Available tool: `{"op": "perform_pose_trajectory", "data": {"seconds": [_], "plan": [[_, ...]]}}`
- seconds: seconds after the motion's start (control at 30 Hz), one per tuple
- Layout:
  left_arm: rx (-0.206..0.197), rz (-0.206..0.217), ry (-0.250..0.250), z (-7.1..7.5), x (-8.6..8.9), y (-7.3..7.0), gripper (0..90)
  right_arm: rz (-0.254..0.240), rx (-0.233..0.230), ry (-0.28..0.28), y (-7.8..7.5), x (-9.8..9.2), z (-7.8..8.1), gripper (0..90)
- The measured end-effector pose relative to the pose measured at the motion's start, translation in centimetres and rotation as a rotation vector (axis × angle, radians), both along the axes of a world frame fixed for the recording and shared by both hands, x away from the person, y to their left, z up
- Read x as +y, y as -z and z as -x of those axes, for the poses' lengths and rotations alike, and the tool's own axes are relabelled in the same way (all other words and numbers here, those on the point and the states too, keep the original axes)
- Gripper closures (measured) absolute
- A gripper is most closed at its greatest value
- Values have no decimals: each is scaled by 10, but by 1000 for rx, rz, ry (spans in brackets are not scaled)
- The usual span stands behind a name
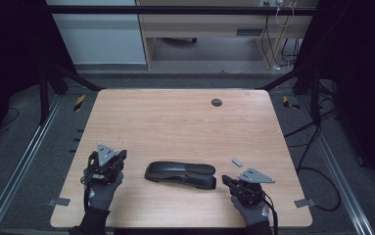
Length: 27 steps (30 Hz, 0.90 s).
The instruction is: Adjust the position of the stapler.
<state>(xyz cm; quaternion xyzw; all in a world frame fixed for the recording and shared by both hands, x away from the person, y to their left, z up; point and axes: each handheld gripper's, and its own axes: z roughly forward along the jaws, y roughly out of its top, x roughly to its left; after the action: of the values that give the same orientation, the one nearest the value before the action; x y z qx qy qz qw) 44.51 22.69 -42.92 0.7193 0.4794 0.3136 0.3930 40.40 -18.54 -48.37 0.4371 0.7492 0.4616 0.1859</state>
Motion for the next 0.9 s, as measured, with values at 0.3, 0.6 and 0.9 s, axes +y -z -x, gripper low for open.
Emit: {"op": "perform_pose_trajectory", "data": {"seconds": [0.3, 0.6, 0.9], "plan": [[16, -34, 55, -19, -27, 5, 900, 12, 16, -23, 5, 9, -1, 900], [61, -74, 105, -29, -46, 15, 900, 3, 44, -48, 10, 18, -2, 900], [102, -109, 165, -33, -65, 24, 900, 17, 49, -66, 13, 23, -2, 900]]}}
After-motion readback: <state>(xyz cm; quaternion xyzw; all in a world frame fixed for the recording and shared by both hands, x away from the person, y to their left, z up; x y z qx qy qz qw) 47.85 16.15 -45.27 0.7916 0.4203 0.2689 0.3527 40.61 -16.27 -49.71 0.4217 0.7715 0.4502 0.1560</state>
